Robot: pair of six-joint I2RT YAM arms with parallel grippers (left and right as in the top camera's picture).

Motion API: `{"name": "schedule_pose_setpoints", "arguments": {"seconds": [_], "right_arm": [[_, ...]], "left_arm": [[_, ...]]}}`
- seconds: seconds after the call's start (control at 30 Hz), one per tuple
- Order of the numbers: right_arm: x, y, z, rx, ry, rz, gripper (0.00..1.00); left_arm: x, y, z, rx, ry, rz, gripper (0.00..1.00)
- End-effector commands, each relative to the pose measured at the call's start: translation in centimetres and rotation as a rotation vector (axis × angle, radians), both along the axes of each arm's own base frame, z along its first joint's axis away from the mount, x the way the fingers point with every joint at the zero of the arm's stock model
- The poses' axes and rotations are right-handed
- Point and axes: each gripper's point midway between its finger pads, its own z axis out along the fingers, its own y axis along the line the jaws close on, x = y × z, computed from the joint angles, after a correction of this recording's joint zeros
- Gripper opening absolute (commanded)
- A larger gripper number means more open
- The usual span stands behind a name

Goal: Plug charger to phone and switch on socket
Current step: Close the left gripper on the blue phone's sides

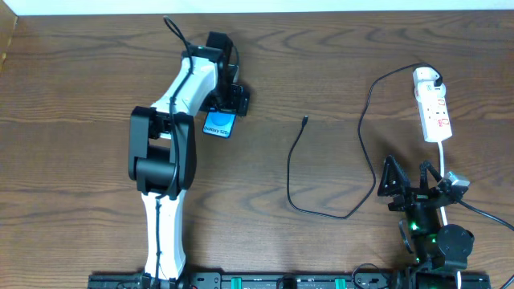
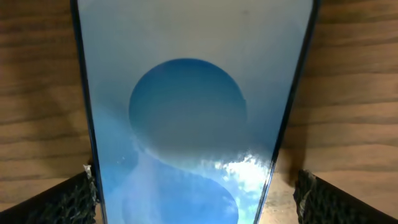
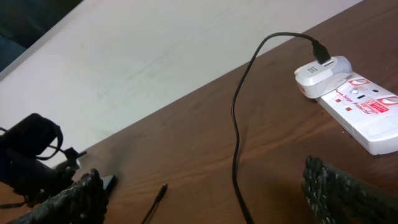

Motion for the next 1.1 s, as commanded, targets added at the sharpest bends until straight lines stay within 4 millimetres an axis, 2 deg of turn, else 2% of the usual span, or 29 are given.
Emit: {"name": "schedule_pose_setpoints", "arguments": {"seconds": [0.0, 0.23, 0.37, 0.57, 0.67, 0.87, 1.07], "right_arm": [[0.0, 0.2, -0.1, -0.013, 0.002, 0.011, 0.99], [0.0, 0.2, -0.1, -0.013, 0.002, 0.011, 0.99], [0.0, 0.2, -0.1, -0.013, 0.002, 0.011, 0.99], [0.0, 0.2, -0.1, -0.013, 0.002, 0.011, 0.99], [0.0, 0.2, -0.1, -0.014, 0.002, 0.011, 0.99], [0.0, 0.2, -0.1, -0.014, 0.002, 0.011, 0.99], [0.0, 0.2, -0.1, -0.013, 0.002, 0.011, 0.99]], "left_arm": [[-1.3, 0.1, -1.9, 0.034, 0.035, -0.034, 0.99], [-1.8, 0.5, -2.7, 0.036, 0.052, -0.020, 1.00], [-1.8, 0.5, -2.7, 0.036, 0.052, -0.008, 0.90], [-2.0, 0.7, -2.7, 0.041, 0.061, 0.024, 0.86], [-2.1, 1.9, -2.7, 0.081, 0.067, 0.123, 0.82], [-2.7, 4.2, -2.7, 0.089, 0.108, 0.332, 0.81], [-3.7, 5.3, -2.6, 0.102, 0.156, 0.405, 0.81]]}}
